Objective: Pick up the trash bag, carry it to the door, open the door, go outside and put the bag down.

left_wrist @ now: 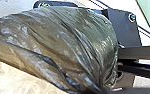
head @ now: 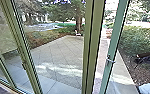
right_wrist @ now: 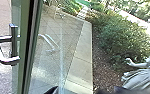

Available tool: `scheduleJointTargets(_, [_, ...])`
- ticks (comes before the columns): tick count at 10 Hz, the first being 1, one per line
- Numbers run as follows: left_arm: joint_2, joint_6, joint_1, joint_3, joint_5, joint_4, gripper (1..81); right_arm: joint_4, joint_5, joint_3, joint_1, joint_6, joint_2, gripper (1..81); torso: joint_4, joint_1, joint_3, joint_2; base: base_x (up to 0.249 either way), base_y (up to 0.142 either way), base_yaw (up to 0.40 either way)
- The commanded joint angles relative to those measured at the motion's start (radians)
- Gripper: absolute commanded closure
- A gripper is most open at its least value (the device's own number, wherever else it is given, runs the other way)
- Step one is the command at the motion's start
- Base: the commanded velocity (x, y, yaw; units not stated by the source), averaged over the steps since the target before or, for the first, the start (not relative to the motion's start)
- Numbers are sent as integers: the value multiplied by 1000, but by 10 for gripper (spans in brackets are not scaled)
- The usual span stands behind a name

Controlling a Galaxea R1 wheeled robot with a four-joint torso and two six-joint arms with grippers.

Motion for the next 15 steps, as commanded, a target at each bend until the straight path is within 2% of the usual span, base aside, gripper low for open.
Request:
scheduleJointTargets(1, [-6, 2, -23, 3, 54, -4, 811, -136, -92, -20, 173, -45, -120, 10, 0, 0, 0, 0, 0, 0, 0])
scheduleJointTargets(2, [-6, 2, -23, 3, 54, -4, 811, -135, -92, -1, 169, -46, -138, 10, 0, 0, 29, 0, 0, 0, 0])
scheduleJointTargets(3, [-6, 2, -23, 3, 54, -4, 811, -142, -92, 9, 163, -49, -157, 10, 0, 0, 1, 0, 0, 0, 0])
scheduleJointTargets(4, [-6, 2, -23, 3, 54, -4, 811, -141, -92, 6, 161, -51, -164, 10, 0, 0, 5, 0, 0, 0, 0])
scheduleJointTargets(5, [-6, 2, -25, 3, 54, -4, 811, -141, -90, -10, 144, -52, -166, 10, -55, 0, 5, 0, 0, 0, 0])
scheduleJointTargets(6, [-6, 2, -23, 3, 54, -4, 811, -142, -90, -27, 130, -51, -166, 10, -84, 0, 5, 0, 0, 0, 0])
scheduleJointTargets(7, [-6, 2, -23, 3, 54, -4, 811, -141, -86, -33, 117, -53, -168, 10, -100, 0, 5, 0, 0, 0, 0])
scheduleJointTargets(8, [-6, 2, -23, 3, 55, -4, 811, -141, -78, -44, 104, -53, -171, 10, -124, 1, 5, 0, 0, 0, 0])
scheduleJointTargets(9, [-6, 2, -23, 3, 55, -4, 811, -141, -70, -61, 94, -51, -171, 10, -155, 1, 5, 0, 0, 0, 0])
scheduleJointTargets(10, [-6, 3, -22, 3, 55, -4, 811, -141, -61, -72, 84, -51, -171, 10, -100, 1, 5, 0, 0, 0, 0])
scheduleJointTargets(11, [-6, 2, -22, 3, 55, -4, 811, -142, -46, -92, 81, -51, -171, 10, -127, 0, 5, 0, 0, 0, 0])
scheduleJointTargets(12, [-6, 3, -20, 3, 55, -4, 811, -159, -29, -115, 66, -41, -168, 10, -144, 0, 5, 0, 0, 0, 0])
scheduleJointTargets(13, [-4, 3, -19, 3, 55, -3, 811, -185, -12, -135, 64, -34, -169, 10, -148, 0, 5, 0, 0, 0, 0])
scheduleJointTargets(15, [-3, 3, -16, 3, 55, -3, 811, -208, 68, -222, 74, 51, -152, 10, -147, 0, 5, 0, 0, 0, 0])
